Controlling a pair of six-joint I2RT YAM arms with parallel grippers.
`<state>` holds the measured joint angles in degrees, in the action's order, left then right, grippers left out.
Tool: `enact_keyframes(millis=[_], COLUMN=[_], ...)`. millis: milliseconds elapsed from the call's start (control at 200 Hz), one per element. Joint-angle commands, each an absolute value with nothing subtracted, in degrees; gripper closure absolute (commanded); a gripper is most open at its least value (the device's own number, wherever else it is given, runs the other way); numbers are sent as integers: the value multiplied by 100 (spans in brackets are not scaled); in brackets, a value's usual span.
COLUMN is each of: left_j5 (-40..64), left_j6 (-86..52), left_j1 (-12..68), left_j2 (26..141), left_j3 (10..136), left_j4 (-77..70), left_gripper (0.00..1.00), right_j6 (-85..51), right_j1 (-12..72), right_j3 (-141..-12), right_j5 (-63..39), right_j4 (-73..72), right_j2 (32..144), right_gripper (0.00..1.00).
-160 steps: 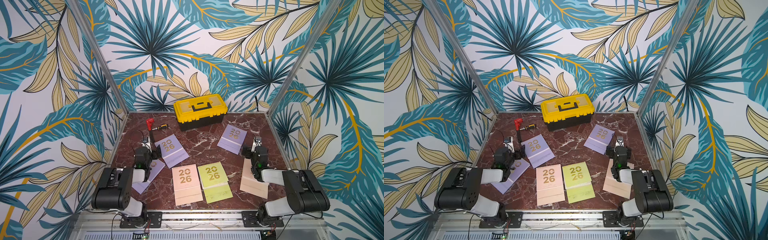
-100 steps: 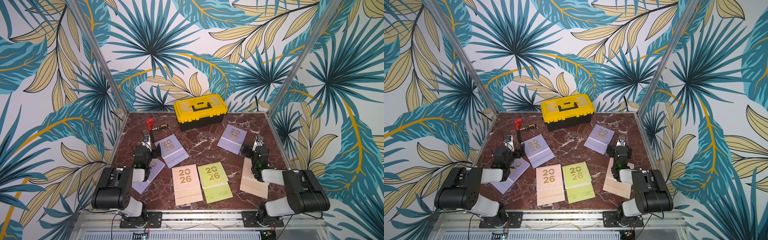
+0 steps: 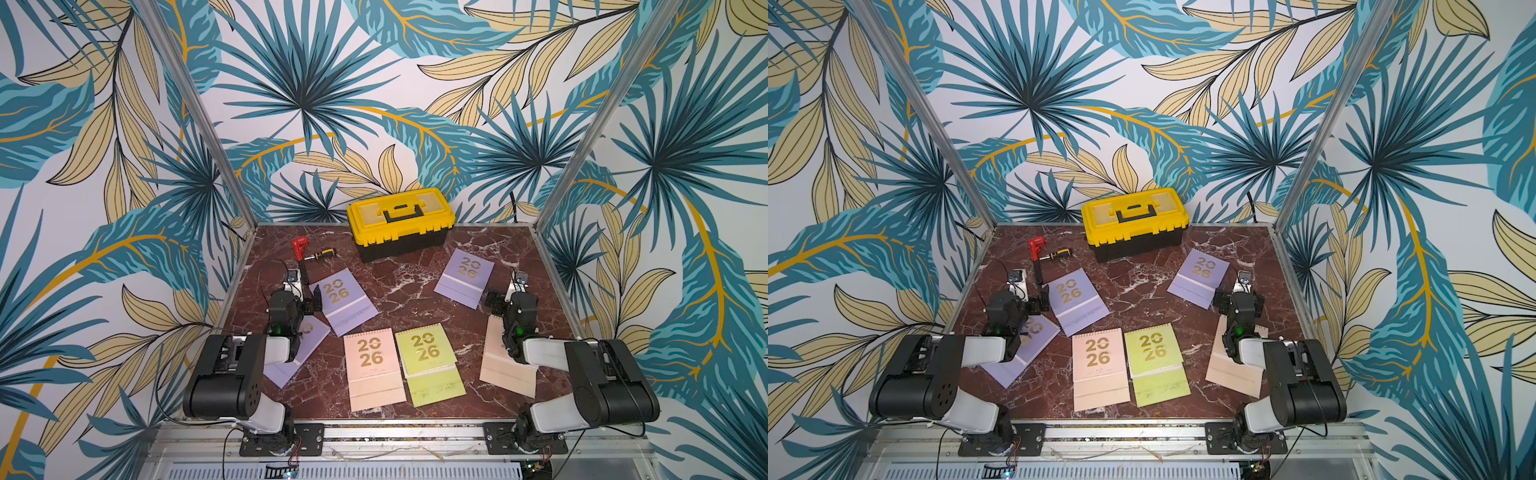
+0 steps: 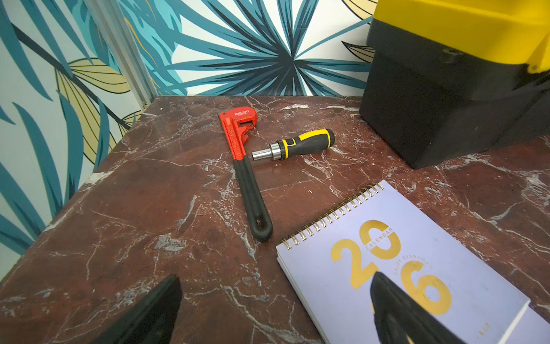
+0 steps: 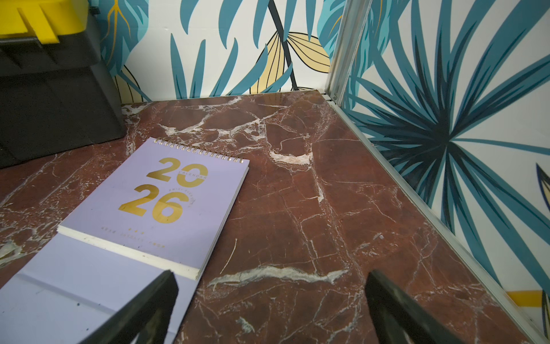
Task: Stack the calendars
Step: Adjust the calendar at the center of the board.
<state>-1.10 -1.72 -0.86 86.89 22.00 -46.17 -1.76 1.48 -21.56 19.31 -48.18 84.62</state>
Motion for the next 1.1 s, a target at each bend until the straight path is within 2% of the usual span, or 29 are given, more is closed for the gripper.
enact_keyframes(millis=[0,200,260,310,421,526,656,721,891,1092], left_j5=[-132,-183,-486,-536,-460,-374,-95,-234,356,1182], left_j6=[-105,55,2,-24,-265,-689,-1096,-1471,-2515,-3715], left_j1=[-149,-62,-18,-8,55,192,613,833,1178,1615], left_j2=[8728,8461,8008,7615,6697,6197,5888,5774,5437,5103], left_j3=[2338,2338,2364,2347,2670,3276,4151,4488,4798,4606], left_j4=[-4771,-4773,-4383,-4160,-3021,-1650,185,1001,2288,2610], left_gripper=[0,0,0,0,0,1,0,1,0,0], right_j6=[-263,-63,-226,-650,-1602,-2636,-3534,-3817,-4612,-4864], right_j1=[115,131,132,133,136,146,378,649,1605,2425], right_j3=[-2197,-2086,-2380,-2912,-3742,-4353,-4609,-4436,-3865,-3516], right_j5=[2030,1896,2059,2259,2382,1646,545,173,-6,-282], right_j4=[-4957,-5022,-3678,-1932,426,2442,4138,4570,5057,4858], right_j2=[8517,8148,7330,6639,5883,5557,5296,4979,4214,4612], right_gripper=[0,0,0,0,0,0,0,1,3,8])
